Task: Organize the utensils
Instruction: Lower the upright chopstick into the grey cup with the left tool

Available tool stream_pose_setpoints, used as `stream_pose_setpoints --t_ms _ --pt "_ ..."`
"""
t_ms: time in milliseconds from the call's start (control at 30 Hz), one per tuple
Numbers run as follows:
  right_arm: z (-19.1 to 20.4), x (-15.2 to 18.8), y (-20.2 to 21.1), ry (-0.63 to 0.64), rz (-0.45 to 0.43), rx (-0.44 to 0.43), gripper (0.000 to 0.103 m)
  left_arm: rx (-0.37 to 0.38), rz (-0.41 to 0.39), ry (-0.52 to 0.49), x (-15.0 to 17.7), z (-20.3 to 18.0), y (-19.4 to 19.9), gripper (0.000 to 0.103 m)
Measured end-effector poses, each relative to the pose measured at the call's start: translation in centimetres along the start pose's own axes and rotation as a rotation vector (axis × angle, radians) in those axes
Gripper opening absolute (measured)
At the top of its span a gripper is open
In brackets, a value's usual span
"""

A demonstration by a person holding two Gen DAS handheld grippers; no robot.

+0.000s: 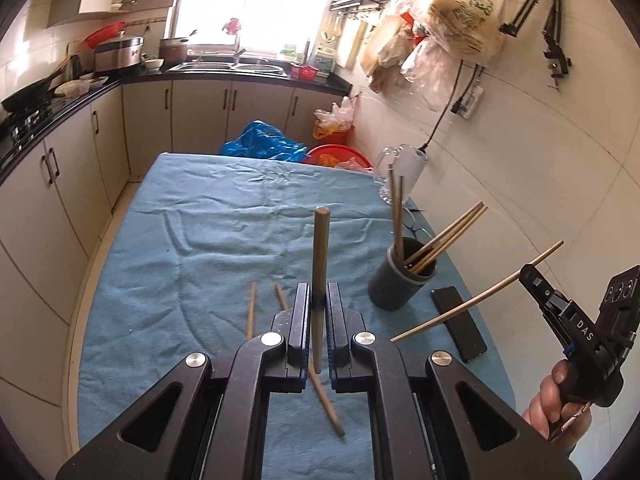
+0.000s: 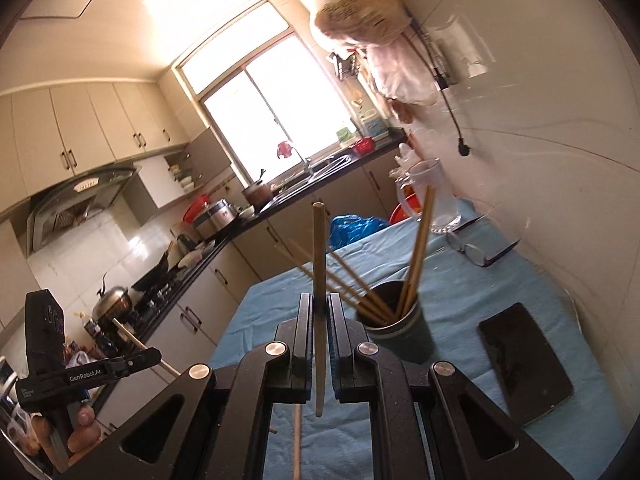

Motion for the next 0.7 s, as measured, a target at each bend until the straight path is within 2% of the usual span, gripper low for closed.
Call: stream_pose_setpoints --t_ms 300,700 --pt "-2.7 -2.0 2.4 -0.029 -0.061 0.028 0.008 0.025 -0.006 -0.060 -2.1 -4.4 -0.7 0.007" --pt "-4.1 -6.0 3.8 -0.032 -0.124 0.033 0.008 0.063 -0.050 -0.114 -6.4 -9.4 -0.8 0.007"
Point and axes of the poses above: each gripper's, at about its wrist camera, not at the fingertips, and y roughly against the way its jaws point, z to its left, x to its underside, the point moved 2 cm from there along -y, roughly the way its jaws point, and after that the axes turned 6 degrees about -x, right-handed, at the moved point
